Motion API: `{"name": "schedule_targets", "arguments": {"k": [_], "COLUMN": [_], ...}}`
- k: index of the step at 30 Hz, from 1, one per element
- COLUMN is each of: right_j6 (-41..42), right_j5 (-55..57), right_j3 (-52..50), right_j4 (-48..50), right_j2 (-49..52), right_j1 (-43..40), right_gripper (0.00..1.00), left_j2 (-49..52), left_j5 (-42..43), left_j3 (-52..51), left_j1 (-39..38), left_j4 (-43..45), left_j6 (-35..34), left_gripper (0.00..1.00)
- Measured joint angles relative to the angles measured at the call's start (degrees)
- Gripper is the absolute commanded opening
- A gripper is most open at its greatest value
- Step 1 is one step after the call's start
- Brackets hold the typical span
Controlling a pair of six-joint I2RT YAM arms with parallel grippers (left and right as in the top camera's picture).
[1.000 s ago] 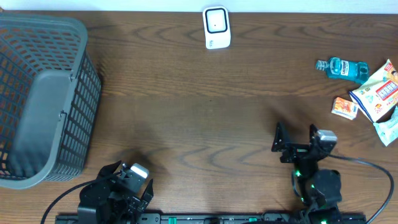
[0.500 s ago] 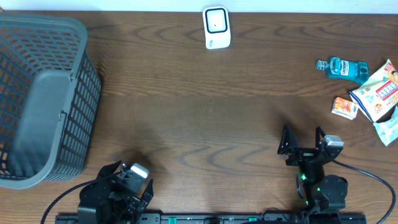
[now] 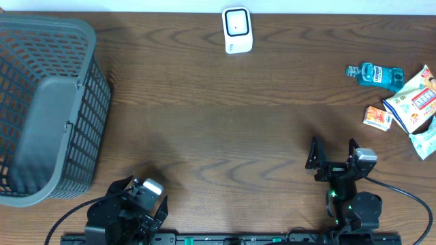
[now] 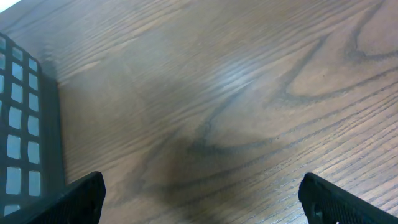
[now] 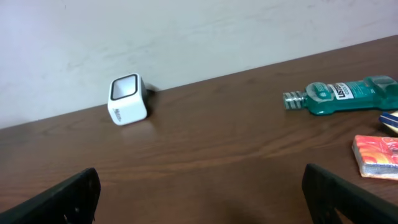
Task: Scan the item barcode
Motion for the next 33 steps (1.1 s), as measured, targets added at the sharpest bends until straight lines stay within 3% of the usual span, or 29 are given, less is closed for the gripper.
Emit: {"name": "schedule_targets", "arguments": {"k": [21,33], "right_j6": [-0.42,-4.72], "right_j5": [0.07,0.72], "right_j3": [0.00,0.00], "right_j4": [0.00,0.00], "right_j2": [0.00,0.00], "right_j1": [0.22,-0.37], "right_gripper": [0.99,0.99], "left_j2": [0.00,0.00], "left_j5": [0.00,0.00], "left_j3": [0.00,0.00], "left_j1": [0.00,0.00], "left_j4": [0.00,0.00], "left_j6": [0.00,-0.02], "left_gripper": [0.99,0.99]}}
